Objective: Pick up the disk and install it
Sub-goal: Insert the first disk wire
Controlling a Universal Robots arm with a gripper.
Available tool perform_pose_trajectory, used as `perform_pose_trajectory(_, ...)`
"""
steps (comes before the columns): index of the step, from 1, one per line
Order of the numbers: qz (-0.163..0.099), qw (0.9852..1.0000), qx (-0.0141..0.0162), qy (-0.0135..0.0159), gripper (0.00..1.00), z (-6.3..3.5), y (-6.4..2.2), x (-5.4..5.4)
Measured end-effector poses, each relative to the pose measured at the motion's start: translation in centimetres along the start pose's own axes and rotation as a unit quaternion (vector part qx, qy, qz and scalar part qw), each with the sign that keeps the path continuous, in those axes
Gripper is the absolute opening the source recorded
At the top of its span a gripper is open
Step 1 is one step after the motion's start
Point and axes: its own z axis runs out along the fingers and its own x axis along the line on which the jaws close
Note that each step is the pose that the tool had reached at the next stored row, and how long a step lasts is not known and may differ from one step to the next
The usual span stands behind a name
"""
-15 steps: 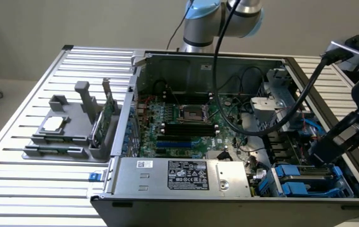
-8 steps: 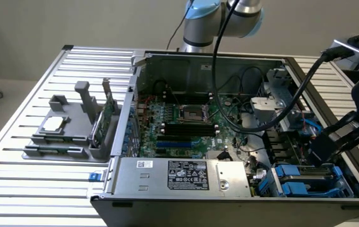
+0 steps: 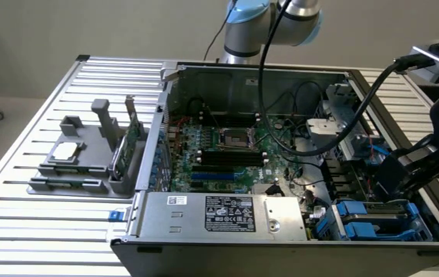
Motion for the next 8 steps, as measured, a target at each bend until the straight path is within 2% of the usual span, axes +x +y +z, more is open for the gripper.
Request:
perform_pose_trajectory(2, 0.014, 0.9999, 0.0002, -0.0008, 0.56, 0.00, 0.00, 0.00)
perform_pose_trajectory(3, 0.021, 0.9998, 0.0002, -0.0013, 0.54, 0.00, 0.00, 0.00)
perform_pose_trajectory(4, 0.028, 0.9996, 0.0004, -0.0017, 0.48, 0.00, 0.00, 0.00)
perform_pose_trajectory(5, 0.035, 0.9994, 0.0005, -0.0021, 0.48, -0.01, 0.00, 0.00)
perform_pose_trajectory(6, 0.042, 0.9991, 0.0006, -0.0025, 0.42, -0.01, 0.00, 0.00)
perform_pose_trajectory(8, 0.056, 0.9984, 0.0007, -0.0034, 0.42, 0.00, 0.00, 0.00)
